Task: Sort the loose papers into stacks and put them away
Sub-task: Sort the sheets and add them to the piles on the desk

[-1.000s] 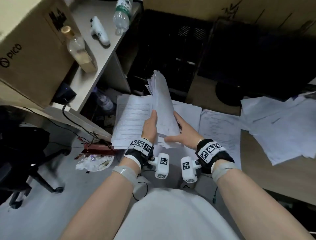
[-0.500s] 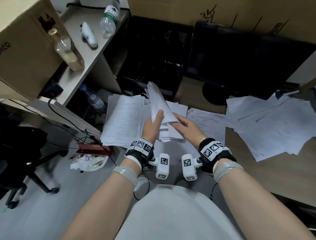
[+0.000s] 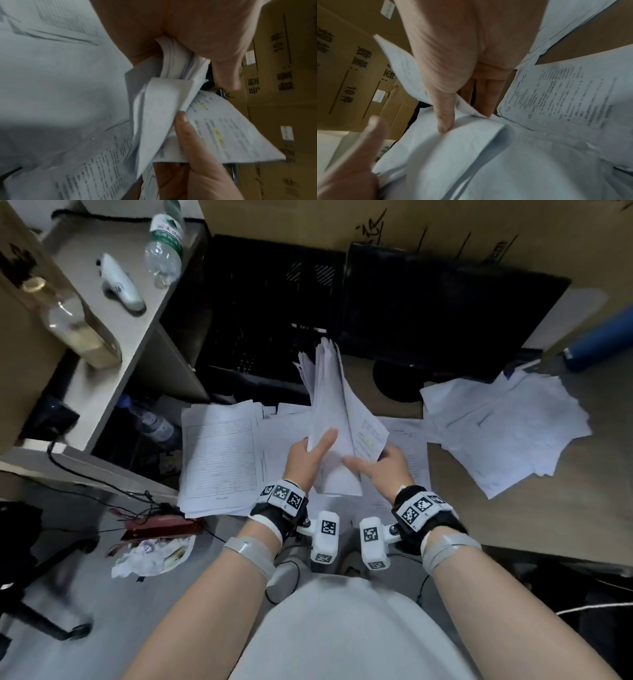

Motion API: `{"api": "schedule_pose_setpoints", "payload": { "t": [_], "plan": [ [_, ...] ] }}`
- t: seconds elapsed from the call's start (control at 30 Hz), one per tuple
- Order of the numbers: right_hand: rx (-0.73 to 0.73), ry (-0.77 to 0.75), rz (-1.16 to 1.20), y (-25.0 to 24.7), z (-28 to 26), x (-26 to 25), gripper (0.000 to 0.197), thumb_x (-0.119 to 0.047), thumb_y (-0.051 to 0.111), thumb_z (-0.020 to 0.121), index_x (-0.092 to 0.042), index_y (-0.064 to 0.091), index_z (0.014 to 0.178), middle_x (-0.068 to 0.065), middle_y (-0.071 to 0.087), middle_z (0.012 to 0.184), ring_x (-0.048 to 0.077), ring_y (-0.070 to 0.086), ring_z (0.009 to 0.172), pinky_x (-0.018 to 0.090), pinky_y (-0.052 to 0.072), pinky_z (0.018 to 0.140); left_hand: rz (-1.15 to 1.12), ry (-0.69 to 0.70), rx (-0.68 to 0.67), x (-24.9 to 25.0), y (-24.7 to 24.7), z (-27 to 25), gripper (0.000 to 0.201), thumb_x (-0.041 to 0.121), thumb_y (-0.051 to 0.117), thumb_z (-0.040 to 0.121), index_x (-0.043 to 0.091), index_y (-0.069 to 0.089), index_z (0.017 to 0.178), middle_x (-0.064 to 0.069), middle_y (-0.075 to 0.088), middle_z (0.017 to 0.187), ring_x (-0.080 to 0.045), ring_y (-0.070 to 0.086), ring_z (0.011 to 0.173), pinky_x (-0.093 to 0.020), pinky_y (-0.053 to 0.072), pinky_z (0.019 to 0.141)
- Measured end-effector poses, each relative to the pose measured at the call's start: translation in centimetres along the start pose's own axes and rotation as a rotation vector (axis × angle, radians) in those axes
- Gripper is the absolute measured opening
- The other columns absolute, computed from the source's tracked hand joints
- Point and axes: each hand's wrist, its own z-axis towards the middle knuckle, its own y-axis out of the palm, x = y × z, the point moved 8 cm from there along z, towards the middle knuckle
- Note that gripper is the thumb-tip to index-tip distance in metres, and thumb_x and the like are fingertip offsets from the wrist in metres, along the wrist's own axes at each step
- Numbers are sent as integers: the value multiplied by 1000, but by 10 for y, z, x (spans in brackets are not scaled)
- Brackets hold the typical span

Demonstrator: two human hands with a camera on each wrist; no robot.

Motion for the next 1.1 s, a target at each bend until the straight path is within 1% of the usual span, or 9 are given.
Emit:
{"api": "schedule_pose_setpoints", "payload": {
  "t": [0.07, 0.17, 0.3, 0.43, 0.53, 0.67, 0.83, 1.0, 1.1],
  "plan": [
    [56, -18, -22, -5, -3, 0, 40, -17, 87, 74, -23, 69, 110, -11, 74, 104, 2, 69, 95, 19, 56, 76, 65, 28, -50, -1, 9, 6, 42, 48, 78, 77, 13, 73, 99, -9, 76, 97, -25, 72, 92, -41, 57, 82],
    [242, 59, 79, -26, -9, 12, 35, -23, 80, 83, -16, 68, 115, -9, 71, 106, 7, 68, 97, 21, 53, 82, 155, 40, -32, -6, 10, 20, 28, 27, 75, 83, 5, 72, 100, -10, 75, 92, -26, 72, 84, -41, 59, 78],
    [459, 180, 88, -61, -19, 41, 18, -26, 68, 93, -10, 64, 100, -4, 66, 90, 15, 65, 80, 15, 50, 55, 183, -16, 10, -22, 3, 27, 30, 37, 65, 79, 10, 70, 91, -3, 69, 77, -22, 63, 69, -33, 51, 64],
    [457, 232, 42, -71, -11, 71, 10, -23, 65, 92, -17, 72, 87, -1, 72, 91, 18, 69, 70, 34, 61, 65, 170, 16, 43, -22, -8, 24, 20, 32, 67, 85, 13, 69, 90, -4, 71, 81, -22, 65, 73, -35, 54, 68],
    [321, 266, -96, -52, 9, 81, 17, -32, 63, 86, -23, 72, 75, -7, 75, 85, 24, 73, 72, 48, 62, 73, 200, 29, 160, -20, -37, 20, 16, 26, 66, 91, 11, 68, 92, -5, 71, 84, -25, 67, 79, -34, 55, 70],
    [138, 277, -128, -4, 30, 75, 18, -20, 57, 91, -19, 72, 81, 3, 76, 93, 26, 74, 67, 38, 62, 65, 218, 52, 407, -16, -92, 0, 14, 25, 67, 91, 14, 62, 83, -7, 69, 93, -26, 65, 89, -42, 55, 89],
    [-12, 298, -173, 34, 34, 83, 19, -15, 53, 92, -14, 72, 96, 6, 76, 94, 26, 74, 64, 34, 59, 58, 196, 36, 521, -31, -126, -22, 14, 24, 68, 90, 23, 64, 77, -8, 71, 90, -29, 69, 93, -44, 56, 89],
    [139, 390, -206, -9, 25, 105, 19, -14, 50, 94, -17, 68, 90, 6, 73, 96, 28, 73, 62, 33, 56, 55, 239, 38, 403, -37, -91, -5, 9, 24, 67, 92, 17, 66, 87, -6, 71, 88, -26, 68, 90, -44, 57, 86],
    [336, 530, -167, -67, 16, 139, 28, -13, 44, 98, -10, 60, 120, 5, 67, 92, 25, 72, 59, 33, 54, 55, 247, 59, 350, -38, -54, 9, 9, 24, 66, 92, 18, 68, 85, -8, 72, 87, -27, 70, 87, -48, 58, 84]
  ]
}}
